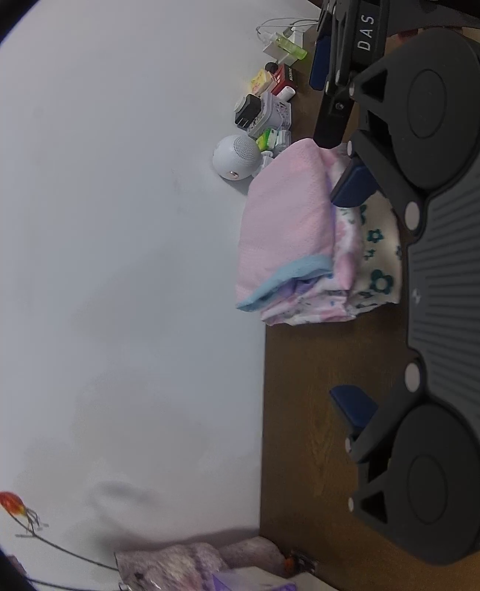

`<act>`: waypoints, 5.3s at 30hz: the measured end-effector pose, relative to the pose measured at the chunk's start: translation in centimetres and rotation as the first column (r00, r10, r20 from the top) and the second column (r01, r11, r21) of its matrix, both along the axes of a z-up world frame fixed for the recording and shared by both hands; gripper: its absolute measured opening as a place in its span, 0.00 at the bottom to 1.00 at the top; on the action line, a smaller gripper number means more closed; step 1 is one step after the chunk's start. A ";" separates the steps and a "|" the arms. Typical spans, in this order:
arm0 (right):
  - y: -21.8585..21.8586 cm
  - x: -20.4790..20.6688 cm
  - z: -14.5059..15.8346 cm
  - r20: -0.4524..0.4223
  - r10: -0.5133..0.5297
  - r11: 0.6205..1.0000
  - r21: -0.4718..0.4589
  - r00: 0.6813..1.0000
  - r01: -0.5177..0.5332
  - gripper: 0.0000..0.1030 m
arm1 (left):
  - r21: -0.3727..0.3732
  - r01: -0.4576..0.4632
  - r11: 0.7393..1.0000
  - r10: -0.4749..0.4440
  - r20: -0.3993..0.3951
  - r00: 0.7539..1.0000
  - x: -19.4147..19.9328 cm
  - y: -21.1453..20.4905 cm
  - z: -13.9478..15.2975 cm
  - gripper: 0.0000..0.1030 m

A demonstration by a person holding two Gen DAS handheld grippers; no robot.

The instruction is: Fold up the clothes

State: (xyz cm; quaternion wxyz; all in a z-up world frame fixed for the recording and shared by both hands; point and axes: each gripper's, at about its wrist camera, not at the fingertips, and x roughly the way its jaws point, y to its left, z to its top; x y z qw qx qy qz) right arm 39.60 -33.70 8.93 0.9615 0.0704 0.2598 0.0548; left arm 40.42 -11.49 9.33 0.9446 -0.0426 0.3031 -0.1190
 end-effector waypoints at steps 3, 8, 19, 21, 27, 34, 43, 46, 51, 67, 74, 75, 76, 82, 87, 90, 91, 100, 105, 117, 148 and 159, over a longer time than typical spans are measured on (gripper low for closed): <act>0.1 -1.2 -0.1 0.000 -0.007 1.000 0.016 1.000 0.007 1.00 | 0.005 0.000 1.000 0.000 -0.004 1.000 -0.9 0.1 -0.3 1.00; 0.4 -3.0 -0.4 -0.006 -0.011 1.000 0.011 1.000 0.011 1.00 | 0.013 0.012 1.000 -0.012 -0.008 1.000 -2.8 0.7 -0.8 1.00; 1.1 -7.3 -0.6 -0.004 -0.021 1.000 -0.002 1.000 0.021 1.00 | 0.043 0.010 0.999 -0.010 0.008 1.000 -7.1 1.0 -1.4 1.00; 1.1 -8.1 -0.7 -0.001 -0.020 1.000 -0.001 1.000 0.020 1.00 | 0.035 0.007 0.999 -0.008 0.015 1.000 -8.1 1.2 -1.4 1.00; 1.4 -10.7 -1.0 -0.007 -0.005 1.000 -0.008 1.000 0.005 1.00 | 0.030 -0.002 1.000 0.002 0.016 1.000 -10.6 1.9 -1.5 1.00; 2.1 -14.0 -1.1 0.001 0.007 1.000 -0.018 1.000 -0.007 1.00 | 0.028 -0.018 0.999 0.017 0.025 1.000 -13.9 2.9 -1.4 1.00; 3.3 -18.8 -1.5 0.002 0.007 0.999 -0.050 1.000 -0.007 1.00 | 0.030 -0.004 1.000 0.003 0.031 1.000 -18.7 3.7 -1.9 1.00; 3.6 -20.4 -1.5 0.001 0.002 0.998 -0.060 1.000 -0.002 1.00 | 0.031 -0.003 1.000 0.001 0.036 0.999 -20.3 4.1 -2.0 1.00; 4.0 -22.7 -1.8 0.002 0.001 0.998 -0.059 1.000 -0.001 1.00 | 0.034 -0.004 0.999 0.003 0.037 0.999 -22.7 4.5 -2.4 1.00; 4.9 -30.1 -4.4 -0.032 0.026 0.994 -0.106 0.999 -0.029 1.00 | 0.079 0.083 0.993 -0.085 0.020 0.996 -31.1 3.1 -4.2 1.00; 4.8 -32.5 -6.2 -0.059 0.041 0.993 -0.108 0.997 -0.047 1.00 | 0.078 0.067 0.995 -0.068 0.008 0.998 -33.9 3.5 -5.1 1.00; 4.9 -32.8 -6.5 -0.062 0.043 0.993 -0.107 0.997 -0.050 1.00 | 0.084 0.062 0.995 -0.063 0.011 0.998 -34.3 3.5 -5.4 1.00; 4.9 -33.2 -6.7 -0.064 0.048 0.993 -0.105 0.997 -0.055 1.00 | 0.076 0.063 0.995 -0.064 0.009 0.998 -34.7 3.6 -5.6 1.00; 5.3 -35.4 -8.0 -0.074 0.071 0.993 -0.092 0.995 -0.078 1.00 | 0.047 0.056 0.997 -0.055 -0.013 0.998 -36.8 4.1 -7.0 1.00; 5.4 -37.6 -8.8 -0.076 0.083 0.991 -0.095 0.994 -0.090 1.00 | 0.027 0.051 0.998 -0.051 -0.024 0.998 -38.8 4.4 -7.9 1.00; 5.6 -38.8 -8.9 -0.062 0.089 0.989 -0.113 0.994 -0.096 1.00 | 0.008 0.040 0.999 -0.040 -0.017 0.999 -39.7 4.8 -8.3 1.00; 5.7 -39.1 -9.0 -0.059 0.092 0.988 -0.118 0.994 -0.098 1.00 | 0.004 0.037 0.999 -0.037 -0.016 0.999 -39.9 4.8 -8.4 1.00; 5.1 -40.2 -9.7 -0.066 0.088 0.990 -0.102 0.994 -0.095 1.00 | 0.009 0.036 0.999 -0.036 -0.018 0.999 -40.7 4.5 -9.3 1.00; 4.9 -40.5 -10.4 -0.062 0.078 0.991 -0.104 0.995 -0.084 1.00 | 0.055 0.036 0.998 -0.035 -0.002 0.999 -40.7 3.9 -9.6 1.00; 4.6 -38.2 -10.4 -0.070 0.043 0.994 -0.101 0.997 -0.050 1.00 | 0.078 0.007 0.997 -0.005 -0.020 1.000 -37.3 3.8 -9.5 1.00; 3.8 -34.9 -8.7 -0.029 -0.010 0.998 -0.060 1.000 0.008 1.00 | 0.059 -0.010 0.998 0.014 -0.069 0.998 -33.9 3.4 -8.9 1.00; 4.3 -34.5 -8.6 -0.015 -0.022 0.996 -0.085 1.000 0.020 1.00 | 0.126 -0.033 0.991 0.027 0.053 0.998 -34.6 2.5 -7.2 1.00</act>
